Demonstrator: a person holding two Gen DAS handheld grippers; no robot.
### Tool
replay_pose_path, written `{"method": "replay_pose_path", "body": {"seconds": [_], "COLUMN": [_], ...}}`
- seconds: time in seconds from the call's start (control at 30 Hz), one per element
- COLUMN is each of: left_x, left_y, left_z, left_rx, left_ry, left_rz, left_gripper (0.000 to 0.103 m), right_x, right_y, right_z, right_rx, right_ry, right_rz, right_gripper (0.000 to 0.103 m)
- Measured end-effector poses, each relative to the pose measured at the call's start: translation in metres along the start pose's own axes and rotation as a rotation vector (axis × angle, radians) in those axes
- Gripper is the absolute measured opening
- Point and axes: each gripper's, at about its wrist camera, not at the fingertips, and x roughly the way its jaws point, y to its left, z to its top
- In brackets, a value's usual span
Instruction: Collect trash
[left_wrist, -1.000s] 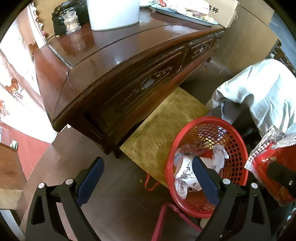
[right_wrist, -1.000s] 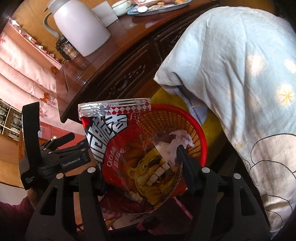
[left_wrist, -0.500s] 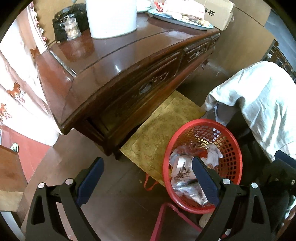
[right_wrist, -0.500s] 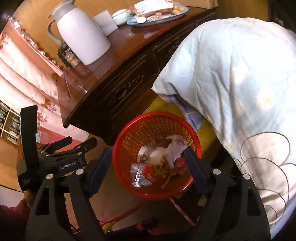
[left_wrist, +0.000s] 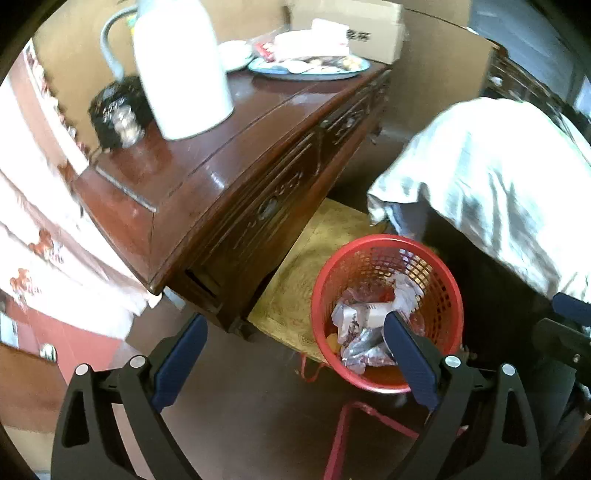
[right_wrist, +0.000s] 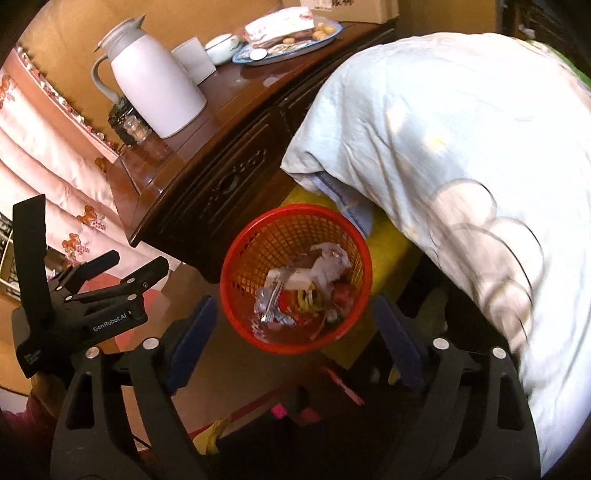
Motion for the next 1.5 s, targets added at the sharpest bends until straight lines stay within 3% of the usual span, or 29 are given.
{"method": "replay_pose_path", "body": {"seconds": [0.3,0.63,1.5], "left_x": [-0.039,-0.067,-0.065], "left_y": [-0.020,-0.020,-0.026], "left_z": [-0.026,-0.039,-0.043], "left_rx": [0.151,0.169,0.202], "left_ry": [-0.092,-0.165,-0.159], "left_rz": [-0.057,-0.106,-0.079], "left_gripper": [0.096,0.097,0.097], "right_x": [-0.032,-0.054,-0.051], "right_y": [0.006,0.019,0.027], "right_z": [-0.040,-0.061,-0.066], "right_rx": [0.039,0.044,0.027], "right_ry": [-0.057,-0.107,-0.083], "right_rz": [-0.050,-0.107,-0.124], "right_gripper": [0.087,0.089,0.089]}}
